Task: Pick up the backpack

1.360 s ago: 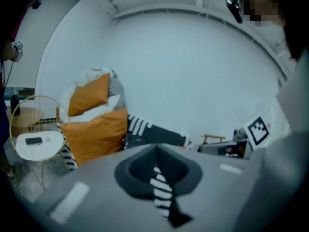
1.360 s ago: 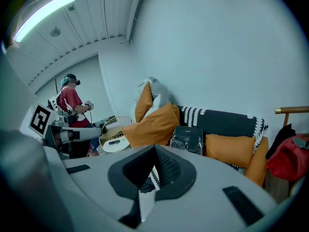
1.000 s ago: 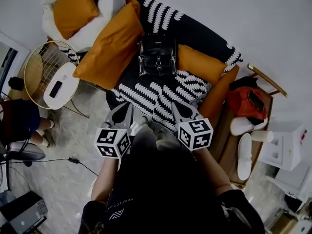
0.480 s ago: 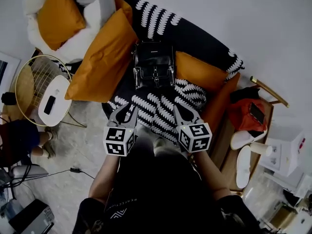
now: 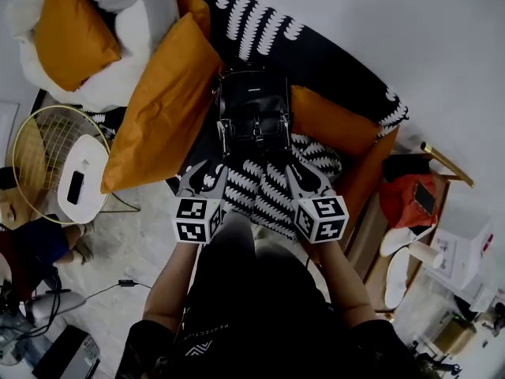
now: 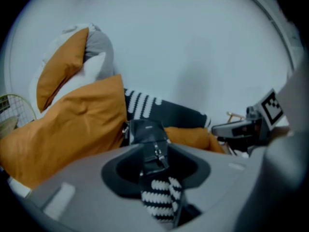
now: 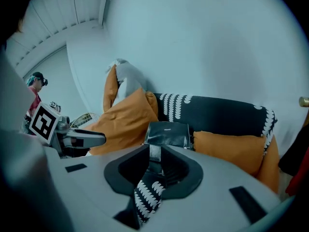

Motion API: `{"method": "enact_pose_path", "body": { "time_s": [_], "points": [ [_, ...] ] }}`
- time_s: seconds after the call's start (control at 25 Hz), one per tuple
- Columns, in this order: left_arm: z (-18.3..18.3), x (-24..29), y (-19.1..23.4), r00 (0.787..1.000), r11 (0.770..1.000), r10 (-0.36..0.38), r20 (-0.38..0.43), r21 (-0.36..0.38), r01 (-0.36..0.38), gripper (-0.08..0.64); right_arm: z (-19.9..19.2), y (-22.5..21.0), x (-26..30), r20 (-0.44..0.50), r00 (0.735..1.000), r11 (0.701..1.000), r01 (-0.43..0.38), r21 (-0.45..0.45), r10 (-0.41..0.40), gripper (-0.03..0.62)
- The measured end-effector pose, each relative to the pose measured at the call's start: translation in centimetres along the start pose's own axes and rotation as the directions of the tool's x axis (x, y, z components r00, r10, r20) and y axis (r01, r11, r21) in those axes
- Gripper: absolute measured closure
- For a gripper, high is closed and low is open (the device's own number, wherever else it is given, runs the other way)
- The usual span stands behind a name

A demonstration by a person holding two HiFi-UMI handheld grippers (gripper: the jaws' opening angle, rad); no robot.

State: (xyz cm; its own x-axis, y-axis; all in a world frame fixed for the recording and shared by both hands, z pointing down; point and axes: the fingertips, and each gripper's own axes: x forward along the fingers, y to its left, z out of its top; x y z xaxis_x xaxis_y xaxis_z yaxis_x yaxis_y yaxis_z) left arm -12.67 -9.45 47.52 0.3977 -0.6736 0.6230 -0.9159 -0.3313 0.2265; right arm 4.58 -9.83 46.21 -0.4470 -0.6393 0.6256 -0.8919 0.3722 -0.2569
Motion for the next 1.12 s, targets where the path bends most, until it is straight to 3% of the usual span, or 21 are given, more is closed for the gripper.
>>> {"method": "enact_pose_path", "body": {
  "time_s": [0.4,1.12],
  "points": [
    [0.3,5.5,3.7,0.998,1.0,-0.013,-0.069,0.026,0.015,0.4,1.1,-2.9,6.1,-0.048,0.998,0.999,0.039,0.003,-0.038,0.491],
    [-2.2,14.8,6.0,0.985,0.995,0.098,-0.14,-0.018,-0.102,0.37,-1.3,-10.9,16.3,-0.123,0.992,1.0,-0.023,0.012,0.025,0.436]
  ]
}}
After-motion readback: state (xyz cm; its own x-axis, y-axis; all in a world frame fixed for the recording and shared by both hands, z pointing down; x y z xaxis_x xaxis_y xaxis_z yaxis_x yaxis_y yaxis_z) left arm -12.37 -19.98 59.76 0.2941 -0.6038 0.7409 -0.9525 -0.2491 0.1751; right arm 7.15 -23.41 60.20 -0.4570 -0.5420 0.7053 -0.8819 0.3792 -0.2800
